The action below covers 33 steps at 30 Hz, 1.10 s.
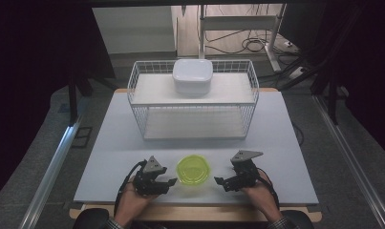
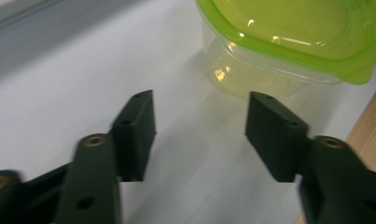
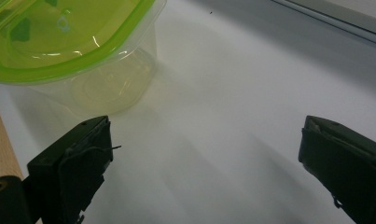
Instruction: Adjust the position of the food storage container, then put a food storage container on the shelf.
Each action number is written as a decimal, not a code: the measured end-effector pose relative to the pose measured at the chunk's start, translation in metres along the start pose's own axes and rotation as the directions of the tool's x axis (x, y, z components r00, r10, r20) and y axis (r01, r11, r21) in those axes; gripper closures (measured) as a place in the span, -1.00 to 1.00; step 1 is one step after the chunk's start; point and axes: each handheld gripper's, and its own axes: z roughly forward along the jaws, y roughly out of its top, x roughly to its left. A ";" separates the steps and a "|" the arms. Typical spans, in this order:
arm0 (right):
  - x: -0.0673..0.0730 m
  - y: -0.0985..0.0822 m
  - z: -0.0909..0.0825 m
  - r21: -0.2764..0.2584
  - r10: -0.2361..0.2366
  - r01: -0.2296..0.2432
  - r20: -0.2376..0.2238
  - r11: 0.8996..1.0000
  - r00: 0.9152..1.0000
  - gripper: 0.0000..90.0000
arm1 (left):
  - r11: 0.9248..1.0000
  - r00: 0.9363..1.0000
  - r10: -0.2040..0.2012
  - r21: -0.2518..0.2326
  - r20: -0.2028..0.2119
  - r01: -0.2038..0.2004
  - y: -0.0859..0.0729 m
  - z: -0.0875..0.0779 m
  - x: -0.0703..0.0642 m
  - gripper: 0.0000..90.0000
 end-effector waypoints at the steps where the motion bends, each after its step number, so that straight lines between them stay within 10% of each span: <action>1: 0.000 0.000 0.000 -0.001 0.001 -0.001 0.000 1.000 1.000 -0.93 | 1.000 1.000 0.004 -0.004 -0.003 -0.004 0.000 -0.001 0.000 -0.29; 11: -0.001 0.000 -0.001 -0.009 0.006 -0.006 0.000 1.000 1.000 -0.93 | 1.000 0.999 0.010 -0.022 -0.045 -0.011 -0.006 -0.007 0.002 -0.82; 33: -0.003 0.003 -0.004 -0.049 0.060 -0.060 0.002 0.997 0.998 -0.95 | 0.997 0.998 0.036 -0.062 -0.057 -0.040 -0.019 -0.013 0.010 -0.93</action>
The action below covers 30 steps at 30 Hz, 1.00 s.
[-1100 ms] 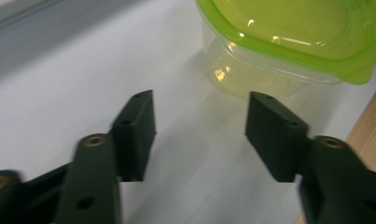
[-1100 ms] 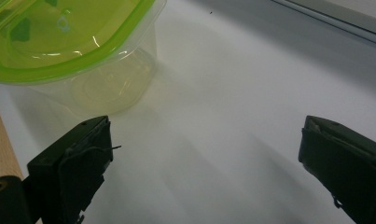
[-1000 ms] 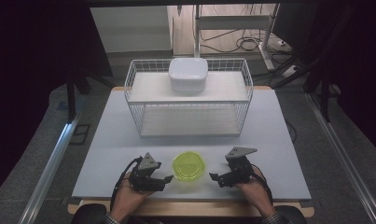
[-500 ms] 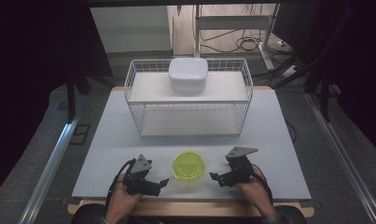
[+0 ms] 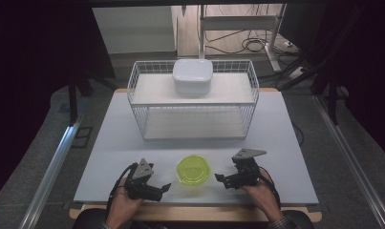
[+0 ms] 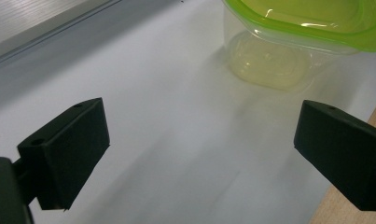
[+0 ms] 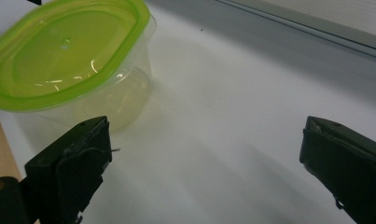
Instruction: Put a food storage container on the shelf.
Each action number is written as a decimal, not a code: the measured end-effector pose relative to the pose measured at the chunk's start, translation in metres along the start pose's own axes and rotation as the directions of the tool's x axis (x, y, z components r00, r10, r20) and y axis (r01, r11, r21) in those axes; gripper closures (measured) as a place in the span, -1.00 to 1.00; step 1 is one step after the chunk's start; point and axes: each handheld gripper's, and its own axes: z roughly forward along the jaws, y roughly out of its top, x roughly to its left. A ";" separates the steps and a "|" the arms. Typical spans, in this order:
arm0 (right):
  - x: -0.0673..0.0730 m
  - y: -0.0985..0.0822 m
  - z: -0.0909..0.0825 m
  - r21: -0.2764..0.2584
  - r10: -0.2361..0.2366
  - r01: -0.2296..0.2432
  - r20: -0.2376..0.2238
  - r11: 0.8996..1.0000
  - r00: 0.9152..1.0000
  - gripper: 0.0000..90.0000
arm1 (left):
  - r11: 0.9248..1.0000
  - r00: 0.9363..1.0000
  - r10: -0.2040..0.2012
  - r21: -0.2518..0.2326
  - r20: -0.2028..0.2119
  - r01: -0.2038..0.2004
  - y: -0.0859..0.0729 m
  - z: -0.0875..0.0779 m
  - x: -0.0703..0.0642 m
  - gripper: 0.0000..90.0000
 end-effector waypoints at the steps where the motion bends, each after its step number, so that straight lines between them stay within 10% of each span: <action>1: 0.000 0.001 0.000 0.003 0.001 -0.001 -0.003 1.000 1.000 -0.94 | 1.000 1.000 0.000 0.000 -0.001 0.000 0.000 0.000 0.000 -0.93; 21: 0.004 0.031 -0.004 0.047 0.114 -0.110 -0.104 0.993 0.988 -0.64 | 0.999 0.999 0.035 0.017 -0.015 -0.035 -0.001 0.001 0.000 -0.91; 30: -0.001 0.045 -0.002 0.049 0.200 -0.194 -0.188 0.980 0.962 -0.26 | 0.999 0.999 0.032 0.007 -0.019 -0.032 -0.001 0.000 0.001 -0.90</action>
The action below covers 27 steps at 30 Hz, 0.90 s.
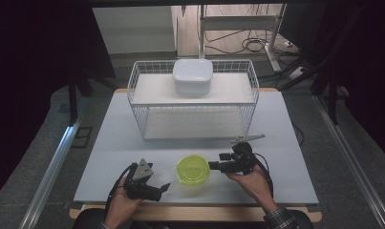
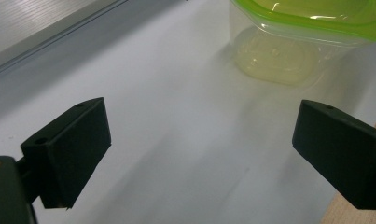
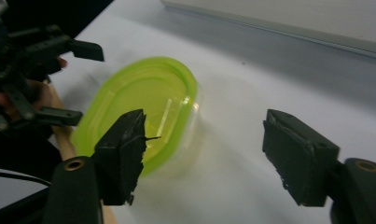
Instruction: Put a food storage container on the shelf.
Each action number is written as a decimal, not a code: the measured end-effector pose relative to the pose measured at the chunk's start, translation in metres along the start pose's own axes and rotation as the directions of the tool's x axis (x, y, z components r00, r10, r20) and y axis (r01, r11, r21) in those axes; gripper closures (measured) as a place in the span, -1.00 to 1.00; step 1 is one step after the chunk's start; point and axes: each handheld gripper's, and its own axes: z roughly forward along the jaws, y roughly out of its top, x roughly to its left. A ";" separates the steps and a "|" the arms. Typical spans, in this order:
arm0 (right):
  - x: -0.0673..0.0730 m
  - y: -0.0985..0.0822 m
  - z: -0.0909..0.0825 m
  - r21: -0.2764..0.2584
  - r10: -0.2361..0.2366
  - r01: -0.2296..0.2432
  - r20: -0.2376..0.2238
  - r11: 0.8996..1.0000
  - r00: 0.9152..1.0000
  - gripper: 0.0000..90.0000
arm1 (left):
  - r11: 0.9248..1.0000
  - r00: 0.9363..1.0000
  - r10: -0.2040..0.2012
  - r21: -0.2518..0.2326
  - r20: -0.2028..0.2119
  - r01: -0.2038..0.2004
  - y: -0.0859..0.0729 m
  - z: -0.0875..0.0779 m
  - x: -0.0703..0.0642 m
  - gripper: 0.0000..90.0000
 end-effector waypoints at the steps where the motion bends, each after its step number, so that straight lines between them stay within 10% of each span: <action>1: 0.001 0.002 0.001 0.001 0.011 -0.011 -0.013 1.000 1.000 -0.20 | 1.000 1.000 0.001 0.001 0.000 -0.001 0.000 0.000 0.000 -0.90; 14: -0.006 0.013 0.030 0.110 0.064 -0.056 -0.075 0.992 0.995 0.23 | 1.000 1.000 0.016 0.012 -0.002 -0.016 0.000 0.001 -0.001 -0.89; 21: -0.015 0.015 0.037 0.144 0.172 -0.150 -0.158 0.978 0.972 0.54 | 1.000 1.000 0.020 0.016 -0.001 -0.020 0.000 0.001 -0.001 -0.89; 27: -0.015 0.018 0.038 0.172 0.175 -0.146 -0.161 0.974 0.971 0.79 | 1.000 1.000 0.023 0.017 0.001 -0.023 0.000 0.001 -0.001 -0.89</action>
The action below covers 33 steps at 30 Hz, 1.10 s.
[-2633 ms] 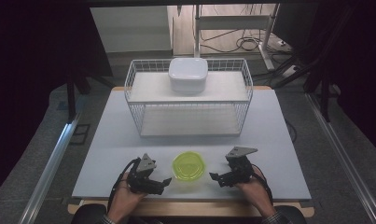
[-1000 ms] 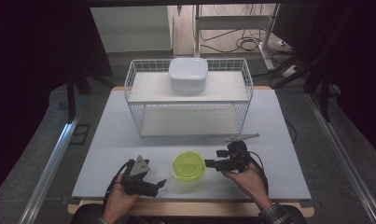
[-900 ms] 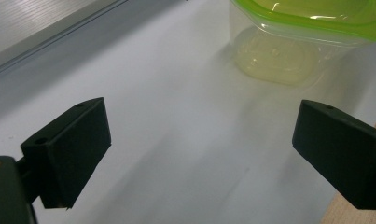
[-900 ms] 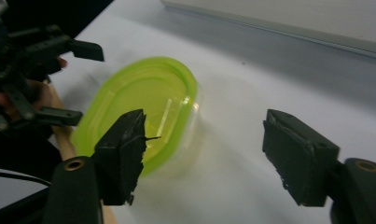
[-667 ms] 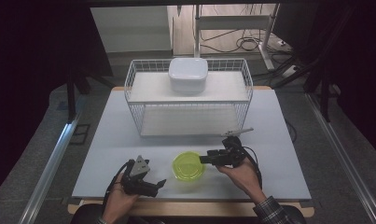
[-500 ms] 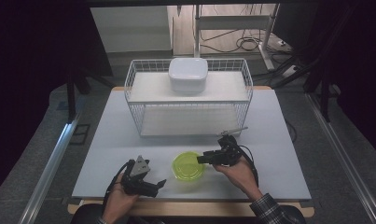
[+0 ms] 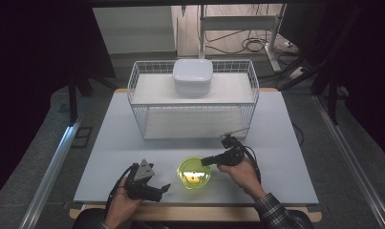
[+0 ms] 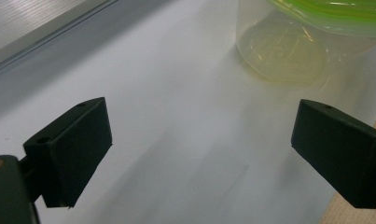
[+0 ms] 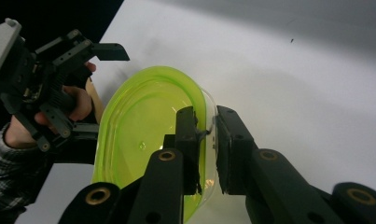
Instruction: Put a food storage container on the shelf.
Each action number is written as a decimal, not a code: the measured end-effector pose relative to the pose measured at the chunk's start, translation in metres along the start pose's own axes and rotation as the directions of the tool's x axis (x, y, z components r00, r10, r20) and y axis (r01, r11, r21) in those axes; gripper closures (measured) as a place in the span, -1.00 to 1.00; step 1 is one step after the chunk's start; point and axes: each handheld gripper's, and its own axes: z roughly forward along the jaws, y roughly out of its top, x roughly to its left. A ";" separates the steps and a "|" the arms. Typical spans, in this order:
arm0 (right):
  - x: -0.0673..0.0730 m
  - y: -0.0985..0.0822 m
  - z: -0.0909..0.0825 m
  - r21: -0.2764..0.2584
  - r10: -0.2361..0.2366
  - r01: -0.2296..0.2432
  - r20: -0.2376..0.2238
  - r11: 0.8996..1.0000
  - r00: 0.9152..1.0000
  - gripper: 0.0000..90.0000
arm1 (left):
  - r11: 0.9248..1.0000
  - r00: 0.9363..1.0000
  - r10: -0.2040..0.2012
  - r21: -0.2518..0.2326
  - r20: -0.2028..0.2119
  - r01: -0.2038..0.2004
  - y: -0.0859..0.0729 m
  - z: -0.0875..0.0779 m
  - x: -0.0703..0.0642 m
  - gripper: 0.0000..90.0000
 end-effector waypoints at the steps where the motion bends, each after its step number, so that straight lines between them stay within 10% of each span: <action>1: 0.001 0.000 0.000 0.003 -0.002 0.002 -0.004 1.000 1.000 0.79 | 1.000 1.000 -0.001 -0.001 0.000 0.001 0.000 0.000 0.000 -0.89; 33: 0.005 0.019 -0.064 -0.224 0.021 -0.043 -0.102 0.974 0.995 0.83 | 0.998 0.999 -0.054 -0.040 0.009 0.054 0.000 -0.003 0.006 -0.92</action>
